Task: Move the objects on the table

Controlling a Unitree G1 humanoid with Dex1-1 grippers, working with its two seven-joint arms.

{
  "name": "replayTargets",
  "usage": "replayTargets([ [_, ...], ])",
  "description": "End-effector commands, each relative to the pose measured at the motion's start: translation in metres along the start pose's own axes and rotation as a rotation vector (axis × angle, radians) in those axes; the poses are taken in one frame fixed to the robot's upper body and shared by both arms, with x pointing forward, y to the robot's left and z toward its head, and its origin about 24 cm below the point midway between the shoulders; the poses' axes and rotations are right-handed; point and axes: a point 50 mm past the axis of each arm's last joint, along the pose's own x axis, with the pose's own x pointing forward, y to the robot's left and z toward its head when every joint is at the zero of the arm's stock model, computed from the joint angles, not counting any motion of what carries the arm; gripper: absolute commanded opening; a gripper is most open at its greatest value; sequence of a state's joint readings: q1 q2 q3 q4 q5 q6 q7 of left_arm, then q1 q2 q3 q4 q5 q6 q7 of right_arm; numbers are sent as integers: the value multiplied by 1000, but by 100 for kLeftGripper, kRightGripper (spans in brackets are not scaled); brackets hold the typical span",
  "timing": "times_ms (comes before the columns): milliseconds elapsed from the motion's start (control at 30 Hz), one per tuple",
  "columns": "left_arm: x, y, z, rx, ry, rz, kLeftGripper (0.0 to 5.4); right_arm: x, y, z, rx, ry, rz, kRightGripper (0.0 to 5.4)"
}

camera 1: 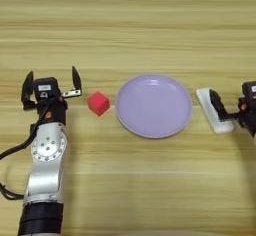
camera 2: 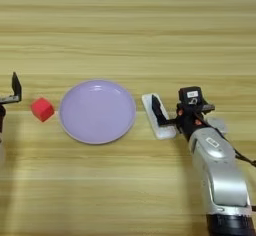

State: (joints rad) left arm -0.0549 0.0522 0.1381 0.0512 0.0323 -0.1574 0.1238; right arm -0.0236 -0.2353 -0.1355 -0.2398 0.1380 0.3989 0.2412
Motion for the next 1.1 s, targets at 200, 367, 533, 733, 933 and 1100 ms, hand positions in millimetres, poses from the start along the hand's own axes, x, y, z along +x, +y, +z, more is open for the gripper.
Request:
replayTargets([
  [200,-1,-1,1,-5,2,-2,540,-3,-33,3,-21,-92,-119,537],
  [367,-2,-2,1,2,3,-10,540,-8,-51,1,-56,-129,-200,537],
  [533,-4,-5,2,-1,3,-40,540,-16,-73,-4,-75,-135,-289,537],
  [733,-6,-8,3,1,-5,-64,540,-23,-89,-12,-141,-127,-360,537],
  [933,-7,-7,3,1,-5,-55,540,-27,-98,-19,-160,-72,-371,537],
  [1100,-7,-5,3,2,-5,-50,540,-28,-97,-19,-152,-53,-335,537],
])
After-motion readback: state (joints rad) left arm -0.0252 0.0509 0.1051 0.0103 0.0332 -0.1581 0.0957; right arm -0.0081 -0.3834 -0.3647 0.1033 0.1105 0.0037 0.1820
